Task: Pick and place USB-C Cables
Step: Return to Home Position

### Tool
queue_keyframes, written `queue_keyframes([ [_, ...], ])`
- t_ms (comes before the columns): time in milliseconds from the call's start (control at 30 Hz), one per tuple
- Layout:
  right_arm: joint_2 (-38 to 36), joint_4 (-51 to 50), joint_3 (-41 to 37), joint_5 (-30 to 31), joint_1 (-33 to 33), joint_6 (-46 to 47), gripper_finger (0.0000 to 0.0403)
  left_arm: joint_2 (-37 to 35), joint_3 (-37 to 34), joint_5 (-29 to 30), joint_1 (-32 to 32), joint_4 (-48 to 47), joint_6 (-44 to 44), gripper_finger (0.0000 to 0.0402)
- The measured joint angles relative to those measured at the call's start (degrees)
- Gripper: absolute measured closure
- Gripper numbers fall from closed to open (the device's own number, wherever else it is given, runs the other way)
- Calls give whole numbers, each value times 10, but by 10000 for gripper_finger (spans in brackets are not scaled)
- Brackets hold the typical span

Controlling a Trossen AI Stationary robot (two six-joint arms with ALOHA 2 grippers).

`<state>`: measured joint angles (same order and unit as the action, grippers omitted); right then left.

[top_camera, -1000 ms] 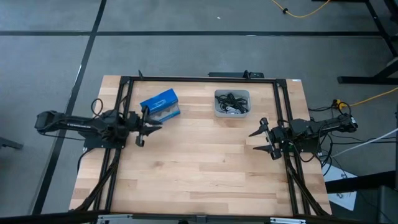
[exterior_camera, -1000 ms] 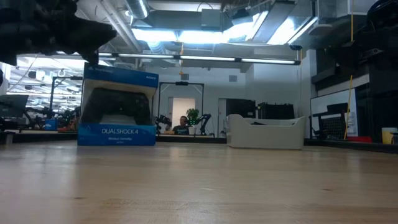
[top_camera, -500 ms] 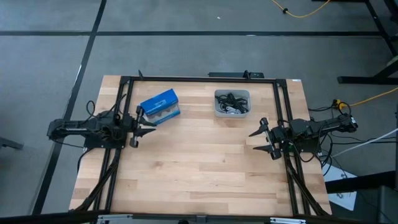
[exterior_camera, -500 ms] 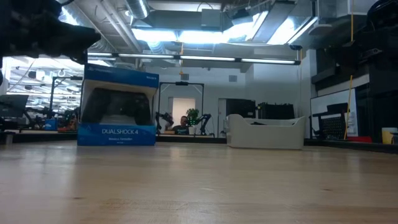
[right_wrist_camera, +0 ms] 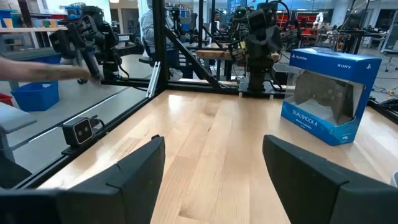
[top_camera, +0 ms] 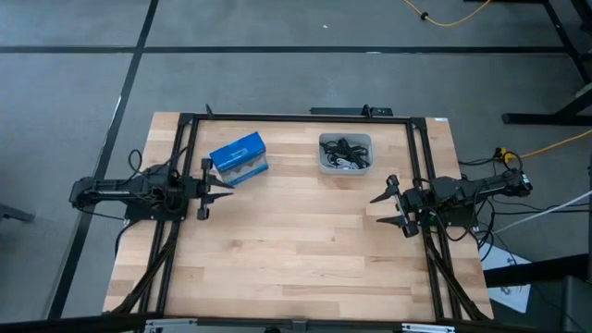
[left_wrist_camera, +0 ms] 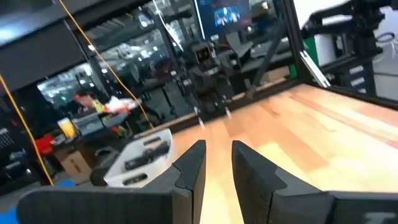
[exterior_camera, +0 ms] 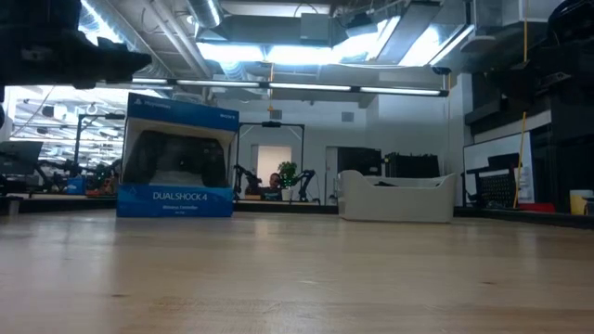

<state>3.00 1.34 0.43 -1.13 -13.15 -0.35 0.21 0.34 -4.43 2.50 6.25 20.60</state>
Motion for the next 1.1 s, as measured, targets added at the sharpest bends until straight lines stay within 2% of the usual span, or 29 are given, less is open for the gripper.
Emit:
queue_keyframes([
  [1100, 0, 0, 0, 0, 0, 1, 128, 0, 0, -2, 0, 11, 8, 331],
])
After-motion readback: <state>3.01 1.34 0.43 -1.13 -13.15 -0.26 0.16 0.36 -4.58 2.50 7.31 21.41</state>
